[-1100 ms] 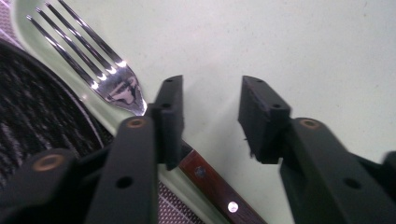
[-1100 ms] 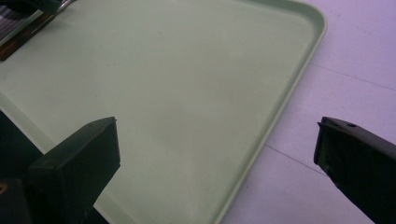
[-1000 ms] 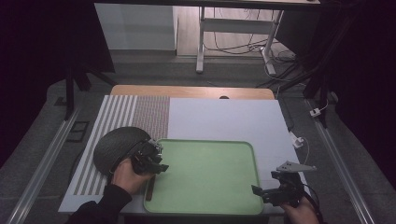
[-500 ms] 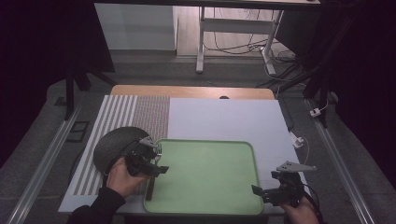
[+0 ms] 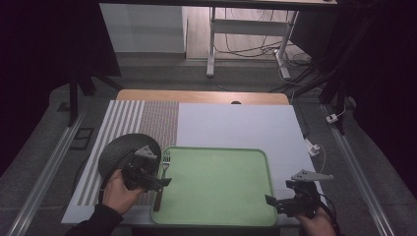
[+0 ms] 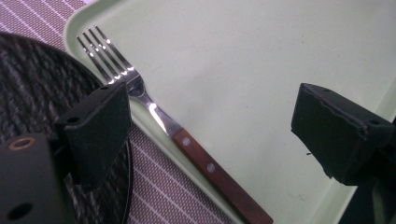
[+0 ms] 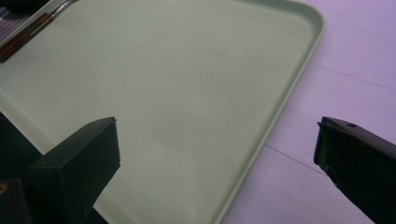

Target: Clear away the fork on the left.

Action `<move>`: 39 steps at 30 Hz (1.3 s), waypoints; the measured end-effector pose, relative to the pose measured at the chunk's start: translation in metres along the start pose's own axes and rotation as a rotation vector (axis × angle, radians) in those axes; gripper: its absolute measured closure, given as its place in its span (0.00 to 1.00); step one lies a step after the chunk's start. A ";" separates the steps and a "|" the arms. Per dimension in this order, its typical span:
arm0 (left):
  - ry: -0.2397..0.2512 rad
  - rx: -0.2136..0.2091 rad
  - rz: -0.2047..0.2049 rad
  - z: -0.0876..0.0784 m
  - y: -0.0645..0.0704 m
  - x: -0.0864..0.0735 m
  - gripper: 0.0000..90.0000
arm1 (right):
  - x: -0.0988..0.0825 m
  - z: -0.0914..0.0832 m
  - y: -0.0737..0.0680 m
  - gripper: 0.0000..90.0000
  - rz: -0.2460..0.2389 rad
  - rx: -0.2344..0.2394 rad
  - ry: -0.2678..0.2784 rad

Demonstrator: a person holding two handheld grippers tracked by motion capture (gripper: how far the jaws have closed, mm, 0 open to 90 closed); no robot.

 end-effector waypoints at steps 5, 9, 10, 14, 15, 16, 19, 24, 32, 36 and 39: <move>0.027 0.005 -0.025 -0.008 -0.002 -0.010 0.10 | 0.000 0.000 0.000 0.00 0.000 0.000 0.000; 0.057 0.008 -0.043 -0.016 -0.004 -0.019 0.07 | 0.000 0.000 0.000 0.00 0.000 -0.001 -0.001; 0.066 0.009 -0.045 -0.018 -0.004 -0.021 0.07 | 0.000 0.000 0.000 0.00 -0.001 -0.002 -0.001; 0.099 0.017 -0.057 -0.025 -0.005 -0.029 0.05 | 0.000 0.000 0.000 0.00 0.000 -0.003 -0.002; 0.107 0.017 -0.061 -0.027 -0.005 -0.032 0.05 | 0.000 0.000 0.000 0.00 0.000 -0.003 -0.002; 0.113 0.019 -0.065 -0.028 -0.005 -0.034 0.04 | 0.000 0.000 0.000 0.00 0.000 -0.003 -0.002; 0.134 0.023 -0.078 -0.033 -0.007 -0.041 0.03 | 0.000 0.000 0.000 0.00 0.000 -0.002 -0.002; 0.160 0.026 -0.106 -0.039 -0.009 -0.053 0.01 | 0.000 0.000 0.000 0.00 0.001 -0.002 -0.003; 0.193 0.041 -0.145 -0.048 -0.012 -0.071 0.00 | 0.000 0.000 0.000 0.00 0.002 -0.001 -0.003; 0.204 0.055 -0.153 -0.052 -0.013 -0.079 0.00 | 0.000 0.000 0.000 0.00 0.001 -0.002 -0.003; 0.205 0.062 -0.161 -0.053 -0.013 -0.085 0.00 | 0.000 0.000 0.000 0.00 0.001 -0.002 -0.003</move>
Point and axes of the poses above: each handheld gripper's, and its own axes: z roughly forward along the jaws, x roughly out of its top, y roughly to its right, the point moved 8 cm from there along z, roughly forward along the jaws, and after that the axes turned 15 degrees about -y, right-handed, at the moved point
